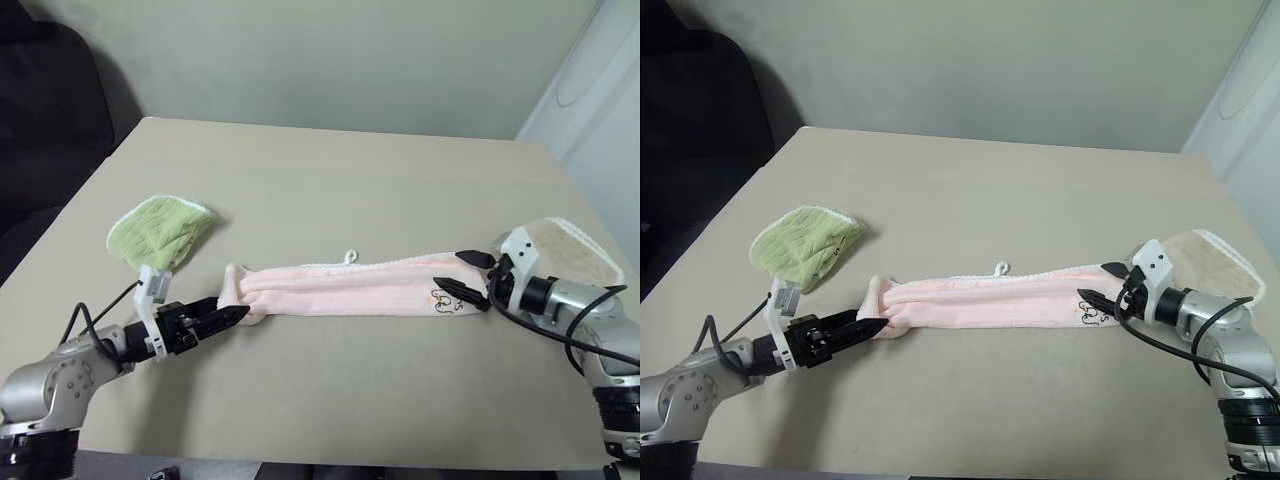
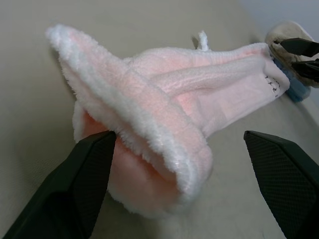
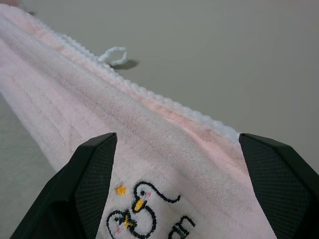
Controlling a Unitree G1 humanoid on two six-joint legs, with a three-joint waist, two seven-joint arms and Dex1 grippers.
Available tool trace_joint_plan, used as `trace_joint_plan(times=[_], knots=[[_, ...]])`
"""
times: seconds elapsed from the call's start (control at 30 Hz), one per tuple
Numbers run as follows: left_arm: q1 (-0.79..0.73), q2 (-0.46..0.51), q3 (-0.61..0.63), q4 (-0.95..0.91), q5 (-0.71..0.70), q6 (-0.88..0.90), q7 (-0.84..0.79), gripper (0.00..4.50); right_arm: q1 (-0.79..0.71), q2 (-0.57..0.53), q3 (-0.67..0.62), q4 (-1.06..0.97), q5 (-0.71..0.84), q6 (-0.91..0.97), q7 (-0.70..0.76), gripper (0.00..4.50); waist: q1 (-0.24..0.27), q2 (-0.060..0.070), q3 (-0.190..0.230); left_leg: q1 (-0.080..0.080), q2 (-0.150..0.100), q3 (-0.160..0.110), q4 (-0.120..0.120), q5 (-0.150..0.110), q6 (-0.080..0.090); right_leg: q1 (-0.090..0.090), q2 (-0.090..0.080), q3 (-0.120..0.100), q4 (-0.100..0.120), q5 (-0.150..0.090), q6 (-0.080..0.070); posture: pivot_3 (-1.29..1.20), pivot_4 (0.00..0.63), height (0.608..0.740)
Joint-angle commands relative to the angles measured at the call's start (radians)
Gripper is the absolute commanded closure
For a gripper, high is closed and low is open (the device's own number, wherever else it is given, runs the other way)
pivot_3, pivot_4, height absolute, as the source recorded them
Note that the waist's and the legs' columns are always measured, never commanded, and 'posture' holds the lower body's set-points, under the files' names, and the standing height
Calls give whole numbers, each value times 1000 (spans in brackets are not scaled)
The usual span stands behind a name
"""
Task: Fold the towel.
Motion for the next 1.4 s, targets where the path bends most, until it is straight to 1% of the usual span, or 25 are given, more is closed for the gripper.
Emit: trace_joint_plan(times=[0.03,0.1,0.13,0.23,0.33,0.4,0.47,0.6,0.67,0.83,1.1,1.23,1.4], knots=[[-21,20,7,17,14,-21,-26,411,-10,5,31,8,-40,-43,-9,366,0,0,0,0,0,0,0,0,0,0,0,0,0,0,0,0,150,740],[-32,18,14,29,15,-22,-32,915,-7,6,59,29,-70,-67,-3,366,-1,0,0,0,0,0,0,1,0,0,0,0,0,0,0,0,150,740],[-38,18,21,36,15,-21,-34,1333,-8,7,68,41,-80,-66,-4,366,0,0,0,0,0,0,0,1,0,0,0,0,0,0,0,0,150,740],[-35,22,37,30,13,-29,-47,2392,-12,20,84,74,-97,-68,-13,366,0,0,0,0,0,0,0,1,0,0,0,0,0,0,0,0,150,740],[-10,30,39,4,27,-54,-65,3483,-6,27,88,86,-100,-65,-4,937,-1,0,0,0,0,0,0,1,0,0,0,0,0,0,0,0,150,740],[7,33,49,-4,28,-60,-71,4229,-1,30,97,102,-111,-65,-9,1646,-2,0,0,0,0,0,0,0,-1,-1,0,0,0,0,0,0,150,740],[18,34,59,-6,27,-63,-71,4236,-2,34,104,123,-119,-65,-13,2310,-2,0,0,1,0,0,-1,-1,-1,0,0,0,0,0,0,0,150,740],[36,37,67,11,43,-73,-66,4236,0,43,118,148,-137,-61,-17,3855,-2,-1,0,0,0,0,-1,0,-1,0,0,0,0,0,0,0,150,740],[41,37,69,28,55,-80,-59,4236,2,50,127,162,-146,-66,-16,4473,-2,-1,0,1,0,0,0,0,-1,0,0,0,0,0,0,0,150,740],[27,33,87,70,64,-90,-41,4236,6,65,141,187,-167,-79,-23,4473,-5,-4,-2,1,1,0,-1,0,-1,0,0,0,0,0,0,0,150,740],[62,77,96,88,77,-124,-107,4236,4,68,137,201,-177,-93,-32,4473,-7,-4,-3,2,2,0,-1,-2,-2,-1,0,0,0,0,0,0,150,740],[93,90,86,60,81,-136,-136,4236,2,73,111,185,-154,-98,-38,4473,-9,-4,-2,2,2,0,-1,-2,-2,-1,0,0,0,0,0,0,150,740],[97,85,94,56,79,-142,-134,4236,5,52,49,132,-106,-87,-28,4473,-8,-4,-2,-1,2,0,-1,-2,-2,-4,0,1,0,0,0,0,150,740]])
